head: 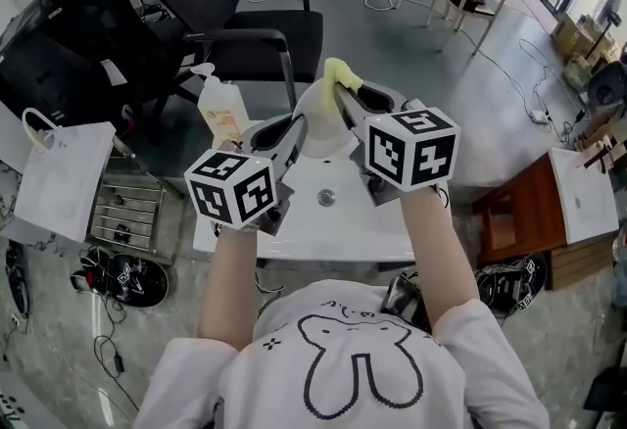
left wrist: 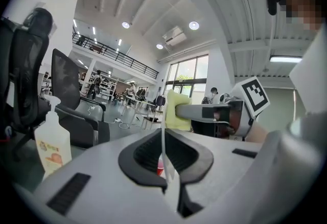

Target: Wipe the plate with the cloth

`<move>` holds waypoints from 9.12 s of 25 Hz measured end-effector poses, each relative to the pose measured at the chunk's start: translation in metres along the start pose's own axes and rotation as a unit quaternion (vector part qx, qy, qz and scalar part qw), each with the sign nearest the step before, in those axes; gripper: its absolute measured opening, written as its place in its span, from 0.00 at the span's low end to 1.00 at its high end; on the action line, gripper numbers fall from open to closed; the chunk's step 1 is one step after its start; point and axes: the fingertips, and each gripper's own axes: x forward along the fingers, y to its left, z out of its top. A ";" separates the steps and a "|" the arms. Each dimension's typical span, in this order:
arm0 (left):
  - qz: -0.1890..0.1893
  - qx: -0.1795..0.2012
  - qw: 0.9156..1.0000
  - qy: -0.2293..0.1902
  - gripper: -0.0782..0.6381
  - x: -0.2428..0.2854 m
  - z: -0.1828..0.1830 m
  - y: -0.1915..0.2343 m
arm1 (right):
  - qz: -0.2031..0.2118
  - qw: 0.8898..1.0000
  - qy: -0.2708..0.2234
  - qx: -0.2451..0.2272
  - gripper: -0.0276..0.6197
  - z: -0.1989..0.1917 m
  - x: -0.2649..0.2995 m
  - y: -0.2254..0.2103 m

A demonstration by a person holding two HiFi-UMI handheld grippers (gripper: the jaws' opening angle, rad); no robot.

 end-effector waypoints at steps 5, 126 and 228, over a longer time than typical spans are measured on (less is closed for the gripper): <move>0.004 0.002 1.000 0.003 0.13 0.002 0.000 0.000 | 0.014 1.000 0.019 -0.014 0.12 -0.010 0.003 0.006; -0.130 0.706 0.691 0.080 0.13 -0.018 -0.025 -0.048 | 0.245 0.874 0.252 -0.335 0.12 -0.089 -0.043 0.003; -0.152 0.794 0.585 0.071 0.13 -0.035 -0.068 -0.076 | 0.317 0.875 0.264 -0.254 0.12 -0.083 0.020 0.083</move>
